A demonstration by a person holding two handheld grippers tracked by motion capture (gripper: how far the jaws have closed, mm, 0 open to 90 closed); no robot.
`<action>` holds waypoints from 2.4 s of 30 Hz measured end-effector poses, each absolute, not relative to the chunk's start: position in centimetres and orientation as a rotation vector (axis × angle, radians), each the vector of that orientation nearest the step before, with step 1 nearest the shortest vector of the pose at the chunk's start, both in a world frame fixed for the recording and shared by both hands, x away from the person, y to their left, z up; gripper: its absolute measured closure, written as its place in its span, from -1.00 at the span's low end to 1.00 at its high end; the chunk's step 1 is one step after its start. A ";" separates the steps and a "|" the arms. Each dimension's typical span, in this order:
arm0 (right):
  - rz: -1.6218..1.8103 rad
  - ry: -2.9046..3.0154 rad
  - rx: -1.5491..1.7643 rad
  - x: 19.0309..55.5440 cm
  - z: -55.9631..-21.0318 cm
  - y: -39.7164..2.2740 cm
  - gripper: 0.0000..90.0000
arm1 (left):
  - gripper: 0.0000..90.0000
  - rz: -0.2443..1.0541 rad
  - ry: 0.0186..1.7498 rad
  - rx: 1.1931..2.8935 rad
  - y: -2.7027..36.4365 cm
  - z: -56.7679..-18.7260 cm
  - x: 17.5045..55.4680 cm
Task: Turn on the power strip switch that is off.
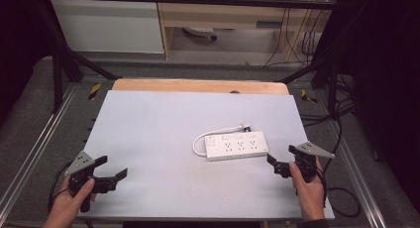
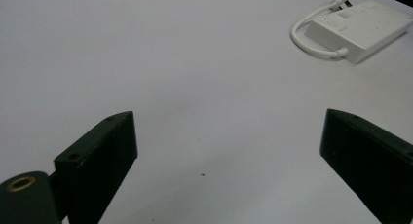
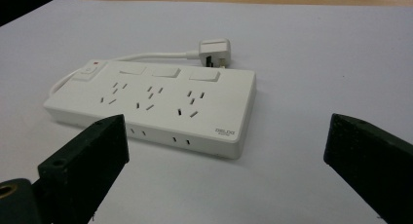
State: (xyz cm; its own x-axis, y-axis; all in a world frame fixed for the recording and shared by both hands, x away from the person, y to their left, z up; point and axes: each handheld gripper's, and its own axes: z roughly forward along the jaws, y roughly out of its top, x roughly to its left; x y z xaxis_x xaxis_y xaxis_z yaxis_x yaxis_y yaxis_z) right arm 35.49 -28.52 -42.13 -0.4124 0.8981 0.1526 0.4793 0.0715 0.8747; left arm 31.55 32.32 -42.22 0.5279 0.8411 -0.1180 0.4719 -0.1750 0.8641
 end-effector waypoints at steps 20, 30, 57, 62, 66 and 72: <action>1.299 1.931 1.310 35.5 -41.6 -27.6 -0.92 | -0.85 0.492 1.080 1.821 32.4 -42.2 31.5; 1.324 1.887 1.267 35.9 -41.4 -26.9 -0.88 | -0.85 0.491 1.087 1.819 32.5 -42.2 31.5; 1.400 1.858 1.202 39.3 -38.6 -23.7 -0.93 | -0.85 0.491 1.080 1.829 32.5 -42.3 31.5; 1.402 1.865 1.190 40.1 -38.2 -23.0 -0.93 | -0.85 0.492 1.080 1.835 32.5 -42.3 31.5; 1.402 1.873 1.185 40.6 -38.1 -22.4 -0.92 | -0.85 0.491 1.078 1.834 32.5 -42.3 31.6; 1.396 1.874 1.181 41.2 -38.1 -21.8 -0.92 | -0.85 0.491 1.077 1.834 32.5 -42.3 31.6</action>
State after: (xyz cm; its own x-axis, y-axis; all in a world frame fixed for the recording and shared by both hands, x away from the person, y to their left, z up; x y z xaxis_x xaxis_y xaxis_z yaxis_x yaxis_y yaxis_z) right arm 41.23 -21.84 -38.07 -0.4866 0.8689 0.0910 0.3362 0.0901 0.9375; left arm 31.58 32.52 -42.33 0.5369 0.8369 -0.1068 0.4689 -0.1908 0.8624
